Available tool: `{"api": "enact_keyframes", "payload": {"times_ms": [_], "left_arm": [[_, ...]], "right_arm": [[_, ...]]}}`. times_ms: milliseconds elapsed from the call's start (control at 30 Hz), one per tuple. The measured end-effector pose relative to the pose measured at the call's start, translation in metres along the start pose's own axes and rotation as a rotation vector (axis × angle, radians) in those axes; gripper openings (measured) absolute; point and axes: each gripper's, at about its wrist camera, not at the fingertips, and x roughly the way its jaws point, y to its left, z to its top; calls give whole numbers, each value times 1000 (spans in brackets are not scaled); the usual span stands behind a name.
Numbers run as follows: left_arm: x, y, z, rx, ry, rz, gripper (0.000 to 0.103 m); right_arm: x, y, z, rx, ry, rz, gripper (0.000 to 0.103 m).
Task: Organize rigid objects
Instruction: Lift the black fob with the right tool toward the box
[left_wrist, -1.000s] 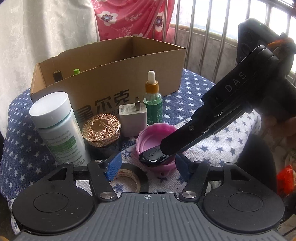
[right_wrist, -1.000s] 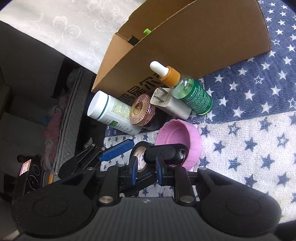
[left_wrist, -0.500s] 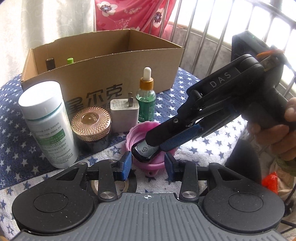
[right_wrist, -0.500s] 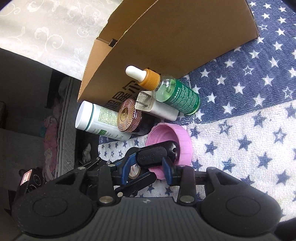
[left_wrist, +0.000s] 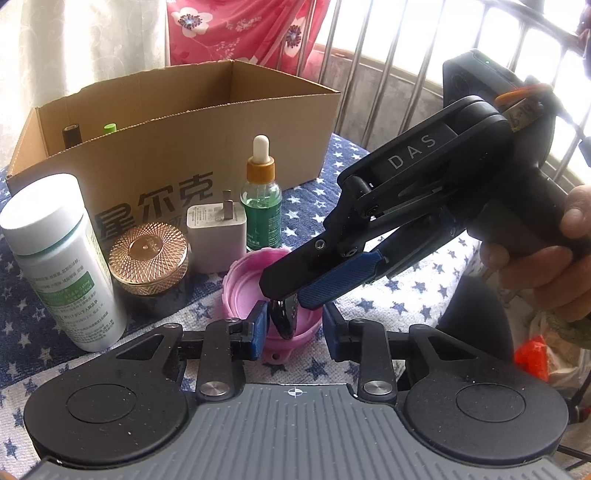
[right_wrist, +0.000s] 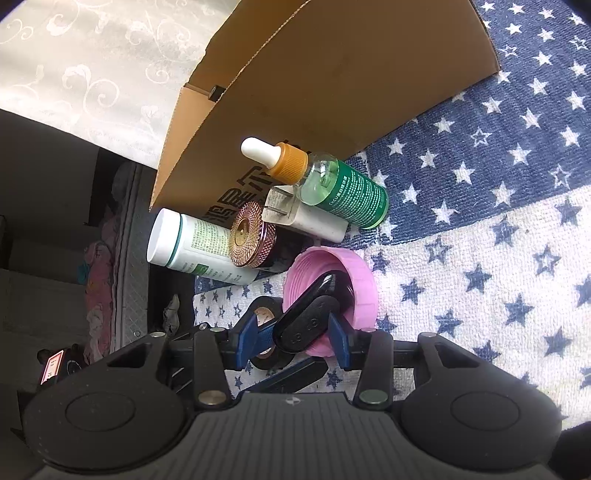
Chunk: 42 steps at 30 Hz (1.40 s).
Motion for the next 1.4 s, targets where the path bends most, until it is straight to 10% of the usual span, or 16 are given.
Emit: {"api": "enact_keyframes", "payload": {"times_ms": [533, 900, 1133, 1400], "left_arm": [[-5, -14, -2, 56, -38, 79, 14], [-70, -29, 29, 94, -237, 156, 14], [-93, 1, 81, 60, -302, 222, 15], [-55, 69, 135, -113, -131, 184, 15]], "right_arm": [[-7, 9, -10, -38, -78, -70, 33], [-60, 89, -22, -296, -245, -45, 33], [-65, 149, 22, -451, -286, -11, 33], [-7, 161, 114, -385, -133, -41, 32]]}}
